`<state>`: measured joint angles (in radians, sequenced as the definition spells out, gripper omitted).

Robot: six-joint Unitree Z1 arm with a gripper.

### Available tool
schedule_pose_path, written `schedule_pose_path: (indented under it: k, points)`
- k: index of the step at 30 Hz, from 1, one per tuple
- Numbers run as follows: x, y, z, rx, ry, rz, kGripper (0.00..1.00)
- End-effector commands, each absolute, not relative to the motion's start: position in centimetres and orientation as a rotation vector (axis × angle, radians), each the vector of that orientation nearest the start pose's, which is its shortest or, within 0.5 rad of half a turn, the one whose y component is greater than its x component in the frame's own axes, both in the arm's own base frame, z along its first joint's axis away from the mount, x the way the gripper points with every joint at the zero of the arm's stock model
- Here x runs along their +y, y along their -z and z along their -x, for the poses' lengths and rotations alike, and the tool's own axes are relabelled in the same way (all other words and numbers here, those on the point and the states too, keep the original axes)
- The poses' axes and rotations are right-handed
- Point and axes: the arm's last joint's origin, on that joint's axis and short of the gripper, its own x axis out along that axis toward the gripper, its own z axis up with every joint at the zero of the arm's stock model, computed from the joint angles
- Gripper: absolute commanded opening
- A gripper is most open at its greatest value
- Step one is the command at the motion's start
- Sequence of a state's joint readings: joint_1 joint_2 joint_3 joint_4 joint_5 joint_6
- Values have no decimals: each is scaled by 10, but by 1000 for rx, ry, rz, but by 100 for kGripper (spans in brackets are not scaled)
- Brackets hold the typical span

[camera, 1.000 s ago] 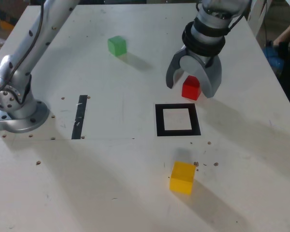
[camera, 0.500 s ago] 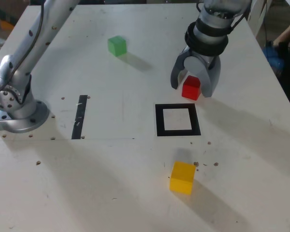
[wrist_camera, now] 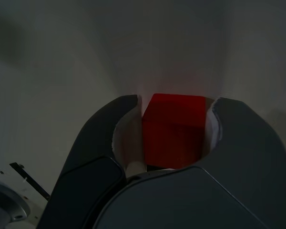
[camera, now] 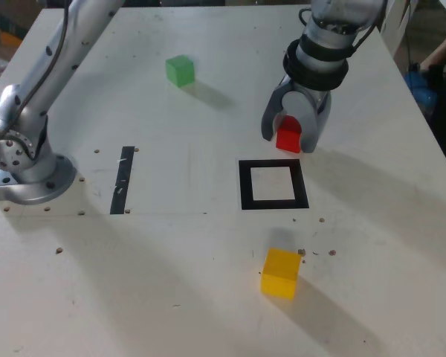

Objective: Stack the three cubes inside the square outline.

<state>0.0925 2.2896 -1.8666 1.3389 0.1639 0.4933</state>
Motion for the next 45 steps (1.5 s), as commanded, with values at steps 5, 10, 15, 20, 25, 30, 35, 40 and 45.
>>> schedule_pose_path:
  k: [5,10,15,20,25,30,35,40,45]
  points:
    - [47,-227,-420,1764,241,-398,38]
    - [37,-255,-403,1751,186,-355,38]
    - [13,-272,-387,1748,97,-248,38]
    - [-14,-265,-379,1767,33,-172,38]
    - [-26,-258,-376,1764,8,-156,38]
    - [-28,-245,-373,1769,2,-120,38]
    - [-32,-238,-370,1765,21,-97,38]
    - [-34,-232,-371,1755,33,-91,38]
    - [-34,-225,-373,1747,32,-94,38]
